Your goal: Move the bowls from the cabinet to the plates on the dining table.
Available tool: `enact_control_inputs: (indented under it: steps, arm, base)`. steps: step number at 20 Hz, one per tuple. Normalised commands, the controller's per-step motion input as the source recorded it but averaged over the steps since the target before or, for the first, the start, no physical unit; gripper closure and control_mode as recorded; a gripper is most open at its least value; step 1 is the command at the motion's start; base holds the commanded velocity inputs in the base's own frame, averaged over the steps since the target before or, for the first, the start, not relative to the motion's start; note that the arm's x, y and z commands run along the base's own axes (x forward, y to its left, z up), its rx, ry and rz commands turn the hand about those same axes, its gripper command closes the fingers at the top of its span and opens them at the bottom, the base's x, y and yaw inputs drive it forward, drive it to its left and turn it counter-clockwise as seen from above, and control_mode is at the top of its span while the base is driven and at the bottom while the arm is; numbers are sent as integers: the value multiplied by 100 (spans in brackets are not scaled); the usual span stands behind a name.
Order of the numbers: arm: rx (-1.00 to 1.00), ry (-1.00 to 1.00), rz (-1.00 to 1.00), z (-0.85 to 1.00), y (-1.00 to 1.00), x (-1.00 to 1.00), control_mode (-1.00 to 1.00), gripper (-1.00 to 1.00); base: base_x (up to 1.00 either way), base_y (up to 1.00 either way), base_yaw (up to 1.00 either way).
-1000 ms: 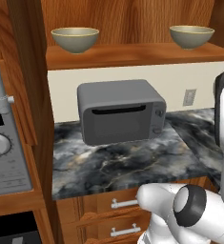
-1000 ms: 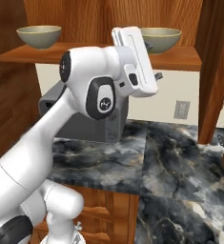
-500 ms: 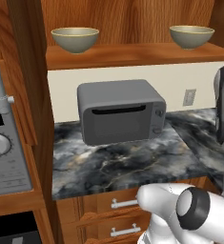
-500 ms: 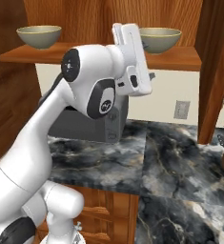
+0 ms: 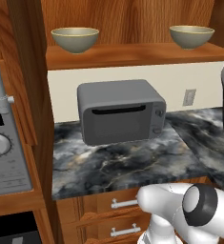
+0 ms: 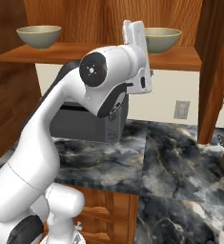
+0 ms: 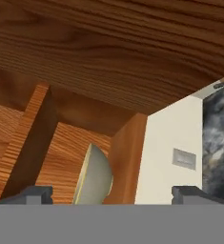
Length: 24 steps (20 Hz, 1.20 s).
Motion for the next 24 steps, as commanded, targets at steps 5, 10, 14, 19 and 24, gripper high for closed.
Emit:
enact_control_inputs:
  steps: [5,10,14,19,24]
  arm:
    - [6,-14,11,1,19,5,-100,-100]
    - [2,-14,9,7,28,2,-100,-100]
    - [5,-3,9,4,18,18,-100,-100]
    - [7,1,8,5,11,26,-100,-100]
    - [9,5,7,8,6,23,-100,-100]
  base:
    - [0,0,0]
    - [0,0,0]
    - [0,0,0]
    - [0,0,0]
    - [0,0,0]
